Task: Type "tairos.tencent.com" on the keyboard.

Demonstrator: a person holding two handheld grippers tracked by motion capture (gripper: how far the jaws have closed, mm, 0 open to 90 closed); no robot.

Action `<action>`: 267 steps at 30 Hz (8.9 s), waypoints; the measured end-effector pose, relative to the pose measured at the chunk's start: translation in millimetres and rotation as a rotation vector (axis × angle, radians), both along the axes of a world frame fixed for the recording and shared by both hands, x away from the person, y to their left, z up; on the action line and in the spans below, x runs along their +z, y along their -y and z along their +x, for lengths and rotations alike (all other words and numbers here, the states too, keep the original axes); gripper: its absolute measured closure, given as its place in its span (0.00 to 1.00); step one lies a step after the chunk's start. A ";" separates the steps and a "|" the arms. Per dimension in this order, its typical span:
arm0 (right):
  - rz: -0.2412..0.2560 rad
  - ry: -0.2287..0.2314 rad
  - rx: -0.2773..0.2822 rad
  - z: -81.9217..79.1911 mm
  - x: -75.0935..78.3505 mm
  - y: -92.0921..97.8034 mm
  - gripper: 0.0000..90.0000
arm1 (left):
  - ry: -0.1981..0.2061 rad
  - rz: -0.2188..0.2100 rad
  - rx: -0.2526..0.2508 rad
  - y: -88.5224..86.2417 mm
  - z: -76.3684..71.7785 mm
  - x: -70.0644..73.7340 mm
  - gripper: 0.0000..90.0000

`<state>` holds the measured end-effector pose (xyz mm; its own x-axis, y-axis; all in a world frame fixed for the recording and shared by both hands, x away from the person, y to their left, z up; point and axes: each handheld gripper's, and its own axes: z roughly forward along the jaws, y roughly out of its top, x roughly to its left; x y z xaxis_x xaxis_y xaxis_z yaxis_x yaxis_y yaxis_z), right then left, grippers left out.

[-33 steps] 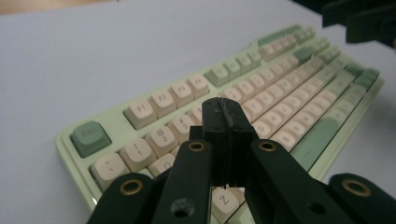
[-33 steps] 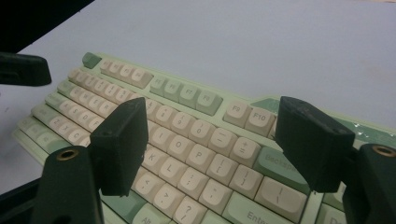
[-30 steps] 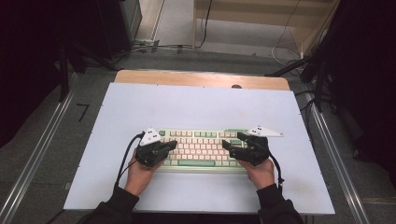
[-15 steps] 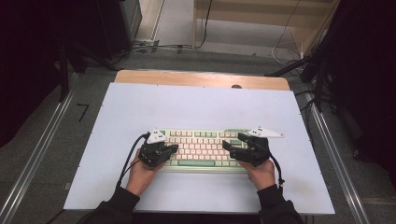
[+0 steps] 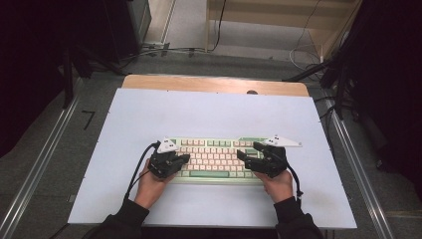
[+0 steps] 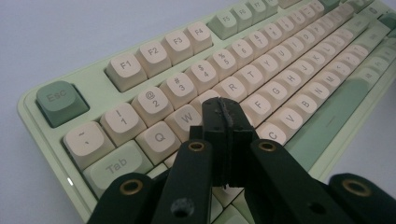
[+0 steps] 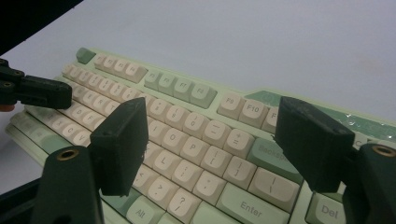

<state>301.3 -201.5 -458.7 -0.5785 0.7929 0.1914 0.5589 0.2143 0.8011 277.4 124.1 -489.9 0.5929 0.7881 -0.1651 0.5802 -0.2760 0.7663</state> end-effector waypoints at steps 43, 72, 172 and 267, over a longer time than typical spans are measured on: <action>-0.001 0.004 0.002 -0.7 0.3 0.1 0.27 | 0.203 -0.264 0.299 -49.9 -5.6 16.7 0.37; -0.029 0.025 0.074 -27.0 -6.1 -6.7 0.97 | 0.172 -0.263 0.293 -50.6 -4.5 13.9 0.37; -0.031 -0.009 0.084 -19.3 -12.5 -19.5 0.29 | 0.107 -0.222 -0.026 1.5 6.1 14.6 1.00; -0.027 -0.007 0.089 -19.9 -12.4 -20.5 0.32 | 0.062 -0.027 -0.018 8.2 12.7 0.2 1.00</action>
<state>281.4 -181.0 -471.1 -0.6454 0.7437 0.1744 0.5420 0.2849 0.7906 290.1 115.9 -489.7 0.6168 0.7729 -0.1487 0.5266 -0.2648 0.8078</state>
